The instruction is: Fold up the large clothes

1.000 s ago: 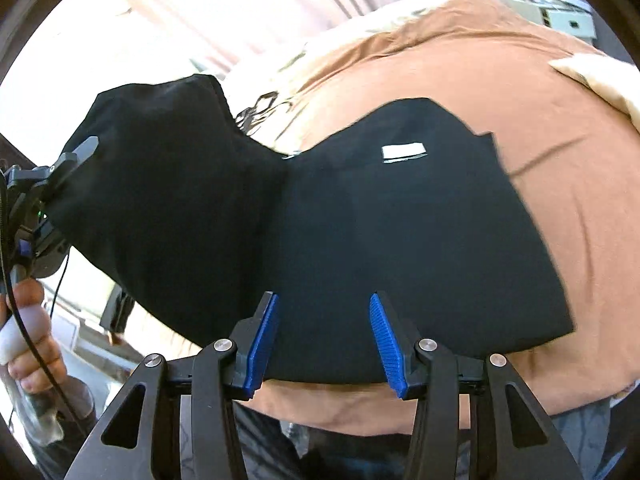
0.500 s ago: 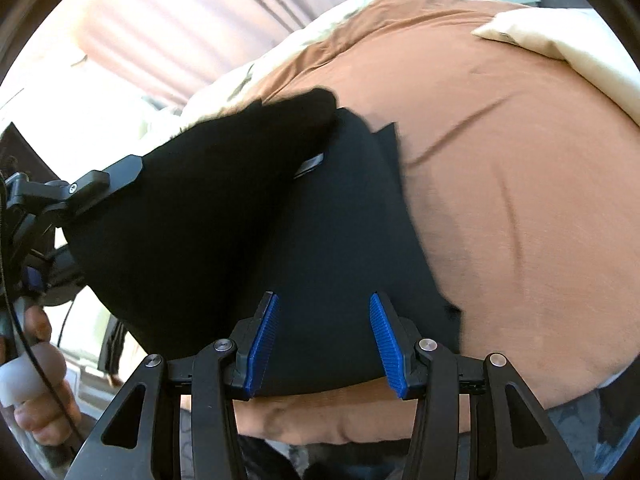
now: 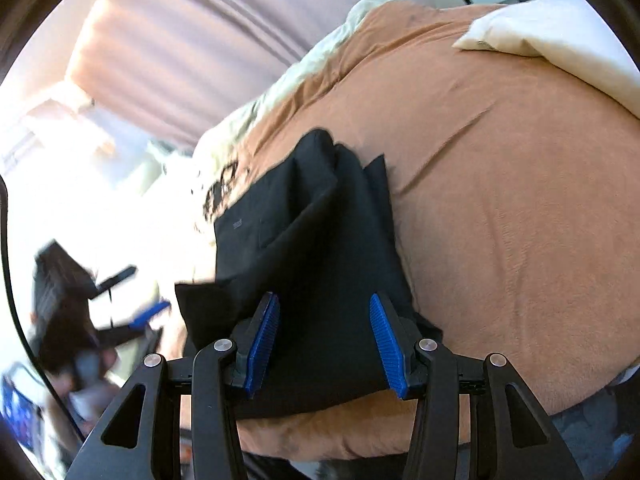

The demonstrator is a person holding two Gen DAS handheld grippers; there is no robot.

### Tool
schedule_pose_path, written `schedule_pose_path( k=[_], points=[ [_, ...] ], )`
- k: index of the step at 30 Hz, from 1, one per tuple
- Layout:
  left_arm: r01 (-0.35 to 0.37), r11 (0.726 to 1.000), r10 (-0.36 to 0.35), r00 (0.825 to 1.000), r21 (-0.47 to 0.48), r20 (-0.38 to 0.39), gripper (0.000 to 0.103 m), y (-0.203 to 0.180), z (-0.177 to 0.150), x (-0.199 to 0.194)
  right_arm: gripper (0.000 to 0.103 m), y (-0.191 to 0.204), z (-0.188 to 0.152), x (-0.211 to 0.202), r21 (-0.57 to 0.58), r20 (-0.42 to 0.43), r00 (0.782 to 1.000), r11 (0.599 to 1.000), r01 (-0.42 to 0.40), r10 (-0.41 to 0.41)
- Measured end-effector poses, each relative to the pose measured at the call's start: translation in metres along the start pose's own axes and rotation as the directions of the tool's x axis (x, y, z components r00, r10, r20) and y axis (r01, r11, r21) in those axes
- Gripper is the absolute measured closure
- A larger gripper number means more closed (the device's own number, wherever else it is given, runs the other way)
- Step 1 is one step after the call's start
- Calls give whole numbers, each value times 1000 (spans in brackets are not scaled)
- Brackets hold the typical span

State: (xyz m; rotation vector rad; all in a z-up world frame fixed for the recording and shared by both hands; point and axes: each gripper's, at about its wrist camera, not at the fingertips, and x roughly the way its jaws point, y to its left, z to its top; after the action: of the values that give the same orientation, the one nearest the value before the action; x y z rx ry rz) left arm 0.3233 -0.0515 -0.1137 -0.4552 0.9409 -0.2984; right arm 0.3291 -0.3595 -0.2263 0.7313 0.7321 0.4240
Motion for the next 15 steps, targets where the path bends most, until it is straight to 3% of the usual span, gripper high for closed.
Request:
schedule_pose_path(
  k=[6, 13, 15],
  points=[
    [-67, 996, 66, 998, -56, -12, 12, 46, -21, 3, 39, 6, 4, -15, 30, 66, 997, 998, -48, 46],
    [-78, 989, 77, 997, -123, -10, 12, 77, -39, 3, 38, 31, 3, -6, -24, 16, 999, 999, -32, 33],
    [-67, 989, 66, 998, -133, -13, 16, 81, -45, 8, 38, 34, 4, -3, -27, -2, 1000, 1000, -5, 5]
  ],
)
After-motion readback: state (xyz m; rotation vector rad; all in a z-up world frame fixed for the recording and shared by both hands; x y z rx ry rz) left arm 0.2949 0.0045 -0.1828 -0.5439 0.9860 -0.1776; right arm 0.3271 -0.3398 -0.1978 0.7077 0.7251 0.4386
